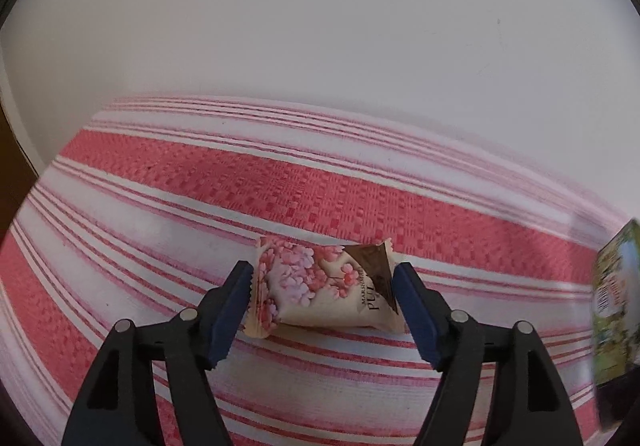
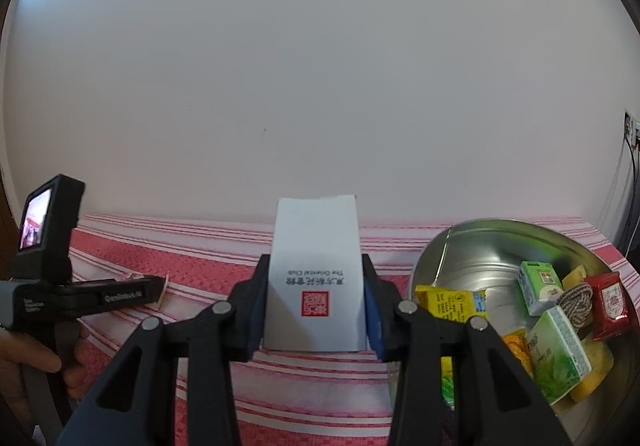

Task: Organize objects
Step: 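Carry the floral packet and white box over the metal tin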

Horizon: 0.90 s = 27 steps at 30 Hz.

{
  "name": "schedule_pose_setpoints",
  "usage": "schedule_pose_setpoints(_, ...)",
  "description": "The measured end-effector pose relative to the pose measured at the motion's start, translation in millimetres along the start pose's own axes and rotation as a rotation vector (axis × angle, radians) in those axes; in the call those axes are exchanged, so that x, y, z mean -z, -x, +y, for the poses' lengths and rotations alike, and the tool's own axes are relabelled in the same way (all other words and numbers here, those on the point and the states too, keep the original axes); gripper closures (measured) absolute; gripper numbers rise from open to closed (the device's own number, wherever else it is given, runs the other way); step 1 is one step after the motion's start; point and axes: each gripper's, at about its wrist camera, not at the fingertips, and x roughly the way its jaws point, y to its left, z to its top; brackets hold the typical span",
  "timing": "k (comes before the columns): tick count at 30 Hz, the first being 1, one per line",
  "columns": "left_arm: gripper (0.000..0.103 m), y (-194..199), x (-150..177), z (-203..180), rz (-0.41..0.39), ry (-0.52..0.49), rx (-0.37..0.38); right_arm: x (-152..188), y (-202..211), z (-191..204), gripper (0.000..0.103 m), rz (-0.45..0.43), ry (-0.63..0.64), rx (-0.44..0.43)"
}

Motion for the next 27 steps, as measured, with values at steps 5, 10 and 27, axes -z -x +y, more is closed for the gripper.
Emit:
schedule_pose_setpoints(5, 0.049, -4, -1, -13, 0.000, -0.087, -0.020, 1, -8, -7, 0.062, 0.009, -0.008, 0.002)
schedule_pose_setpoints(10, 0.055, -4, -3, -4, -0.003, -0.075, 0.004, 1, -13, -15, 0.062, 0.020, -0.018, 0.007)
schedule_pose_setpoints(27, 0.057, 92, 29, 9, -0.386, 0.002, 0.053, -4, -2, -46, 0.062, -0.148, -0.056, 0.086)
